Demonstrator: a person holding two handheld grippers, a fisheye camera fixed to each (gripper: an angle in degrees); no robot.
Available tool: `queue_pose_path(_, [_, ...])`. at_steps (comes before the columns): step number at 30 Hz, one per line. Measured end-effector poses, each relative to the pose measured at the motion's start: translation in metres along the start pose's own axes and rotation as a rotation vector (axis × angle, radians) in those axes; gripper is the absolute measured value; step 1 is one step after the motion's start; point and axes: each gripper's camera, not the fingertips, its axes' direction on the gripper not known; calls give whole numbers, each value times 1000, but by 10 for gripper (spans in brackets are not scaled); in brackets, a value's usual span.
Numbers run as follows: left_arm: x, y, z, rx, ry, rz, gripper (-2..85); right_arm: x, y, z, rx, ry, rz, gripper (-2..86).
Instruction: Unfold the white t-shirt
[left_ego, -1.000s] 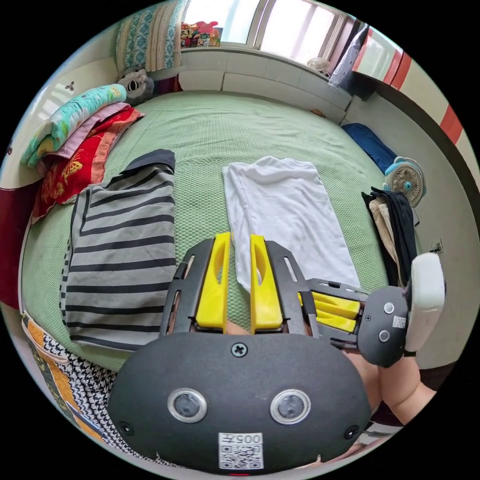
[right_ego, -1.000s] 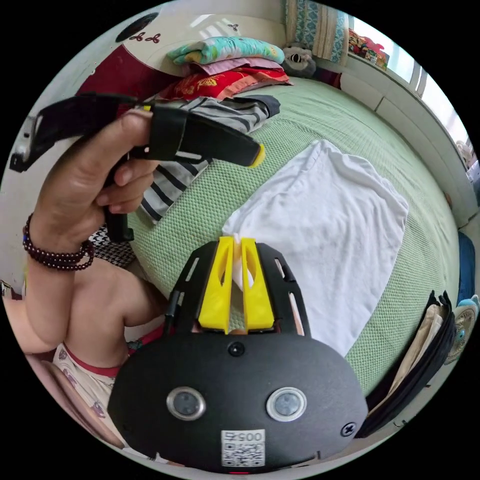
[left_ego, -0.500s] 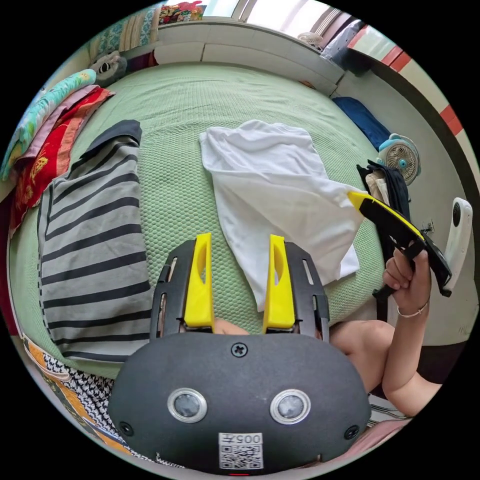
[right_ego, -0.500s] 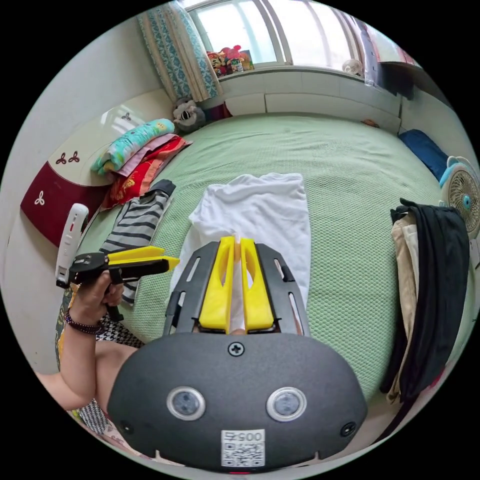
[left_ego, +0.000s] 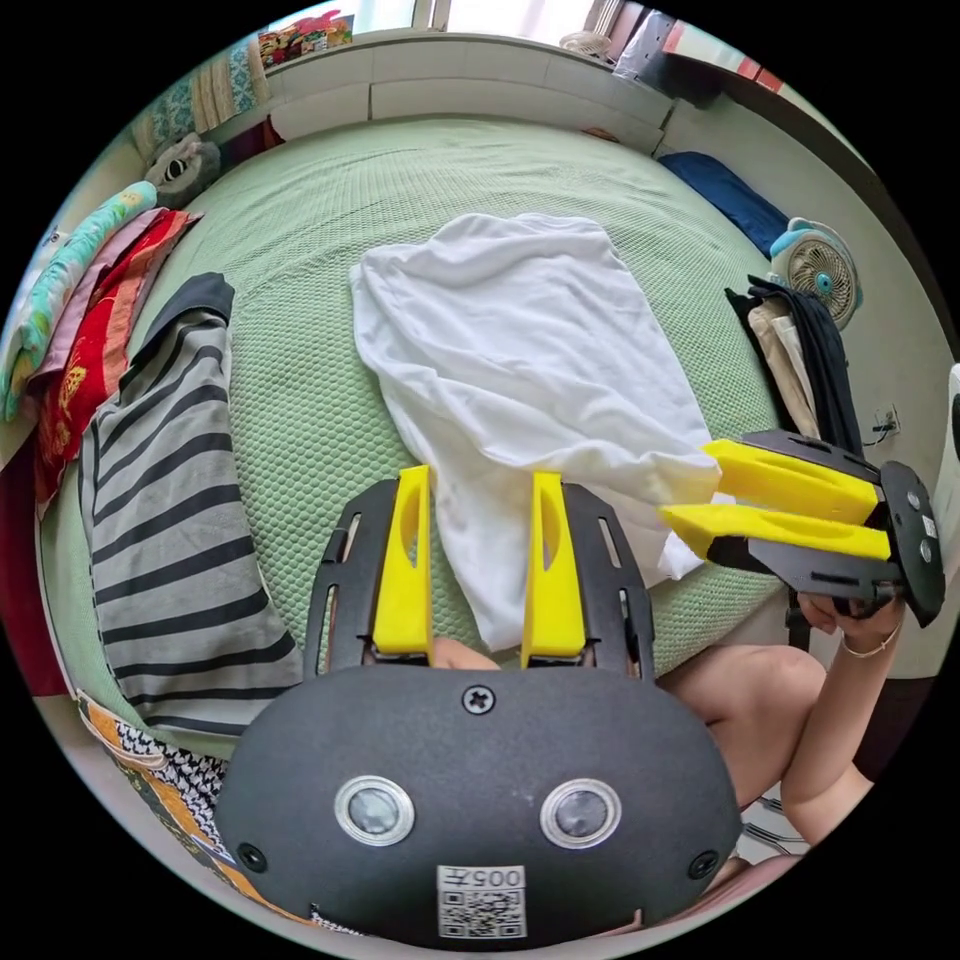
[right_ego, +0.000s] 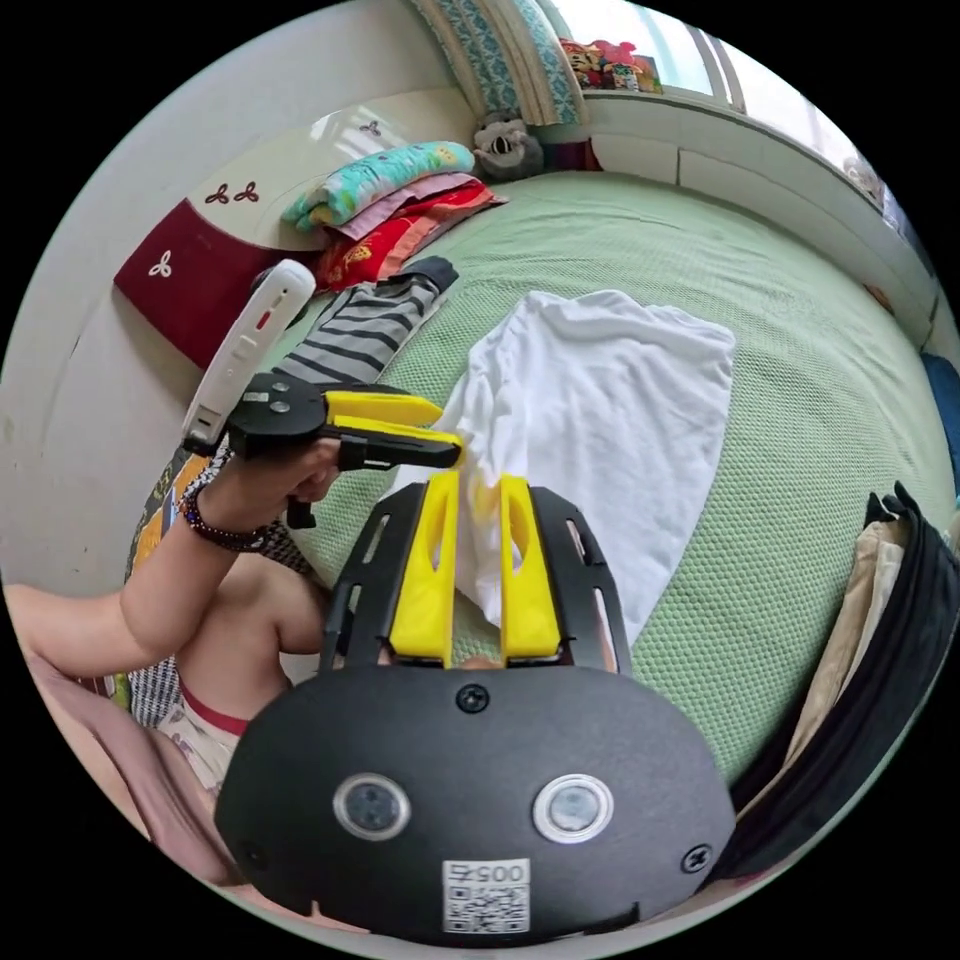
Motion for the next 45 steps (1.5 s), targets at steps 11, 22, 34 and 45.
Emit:
queue_pose_path(11, [6, -11, 16, -4, 4, -9, 151, -23, 15, -8, 56, 121, -51, 157])
queue_pose_path(22, [0, -13, 24, -17, 19, -8, 158, -25, 10, 17, 24, 125, -3, 140])
queue_pose_path(34, [-1, -20, 31, -35, 12, -19, 163, -40, 16, -34, 190, 156, 39, -10])
queue_pose_path(45, [9, -27, 38, -44, 23, -37, 159, 40, 80, -154, 482, 380, 474, -11])
